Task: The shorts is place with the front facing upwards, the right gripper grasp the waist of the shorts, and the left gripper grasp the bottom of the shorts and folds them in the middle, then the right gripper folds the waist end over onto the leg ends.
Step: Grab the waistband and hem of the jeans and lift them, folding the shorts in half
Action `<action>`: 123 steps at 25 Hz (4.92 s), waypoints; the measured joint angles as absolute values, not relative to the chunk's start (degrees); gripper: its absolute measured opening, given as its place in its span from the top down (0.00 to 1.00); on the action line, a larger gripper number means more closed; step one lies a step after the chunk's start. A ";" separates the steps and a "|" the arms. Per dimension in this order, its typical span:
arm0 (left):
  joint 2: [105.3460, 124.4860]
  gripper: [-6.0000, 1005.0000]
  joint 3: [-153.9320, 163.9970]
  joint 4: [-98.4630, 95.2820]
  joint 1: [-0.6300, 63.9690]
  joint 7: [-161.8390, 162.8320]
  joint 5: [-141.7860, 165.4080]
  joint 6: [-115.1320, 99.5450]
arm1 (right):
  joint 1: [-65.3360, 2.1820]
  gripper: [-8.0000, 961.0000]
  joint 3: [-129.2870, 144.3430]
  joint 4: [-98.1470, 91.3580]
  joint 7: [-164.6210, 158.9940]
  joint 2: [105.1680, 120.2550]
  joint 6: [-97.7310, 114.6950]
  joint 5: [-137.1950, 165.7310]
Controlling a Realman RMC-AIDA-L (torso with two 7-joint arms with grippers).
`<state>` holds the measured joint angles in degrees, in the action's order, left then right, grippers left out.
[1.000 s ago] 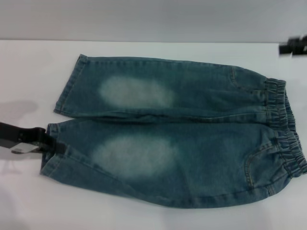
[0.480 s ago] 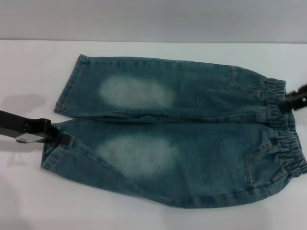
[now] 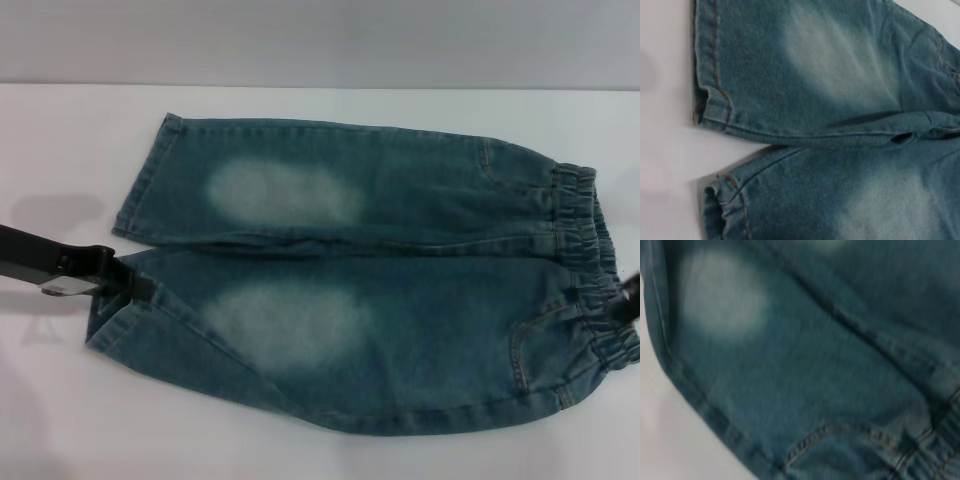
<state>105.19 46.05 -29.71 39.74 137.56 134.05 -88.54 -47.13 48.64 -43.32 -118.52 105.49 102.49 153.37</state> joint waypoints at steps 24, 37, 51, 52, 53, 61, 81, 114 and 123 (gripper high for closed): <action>105.50 0.95 45.61 -29.54 39.66 138.07 133.93 -88.54 | -47.46 0.49 50.13 -42.88 -119.29 110.22 98.22 166.93; 105.92 0.95 45.61 -29.62 39.66 138.16 133.61 -88.77 | -47.01 0.49 50.72 -42.76 -119.41 111.75 96.14 167.14; 106.35 0.95 45.57 -29.71 39.73 137.89 133.59 -88.48 | -47.96 0.50 50.18 -43.27 -118.89 112.31 95.77 165.67; 106.35 0.95 45.57 -29.71 39.73 137.89 133.59 -88.48 | -48.03 0.50 50.17 -43.37 -118.87 112.31 95.89 165.28; 106.38 0.95 45.53 -29.71 39.73 137.84 133.59 -88.42 | -48.11 0.50 50.20 -43.50 -118.83 112.31 96.10 164.82; 106.18 0.95 44.76 -29.71 39.73 137.82 133.59 -88.32 | -48.68 0.50 50.46 -43.31 -118.24 112.31 96.76 163.84; 105.04 0.95 42.72 -29.71 41.33 139.50 133.60 -88.19 | -48.55 0.97 50.00 -41.68 -117.68 111.64 96.77 163.82; 105.59 0.95 33.08 -33.29 45.13 145.50 133.40 -75.67 | -32.93 0.99 26.88 -40.06 -115.50 107.94 94.92 133.27; 105.88 0.95 33.06 -33.31 46.64 146.51 133.28 -71.22 | -31.56 0.99 25.24 -39.26 -114.87 107.98 89.65 127.38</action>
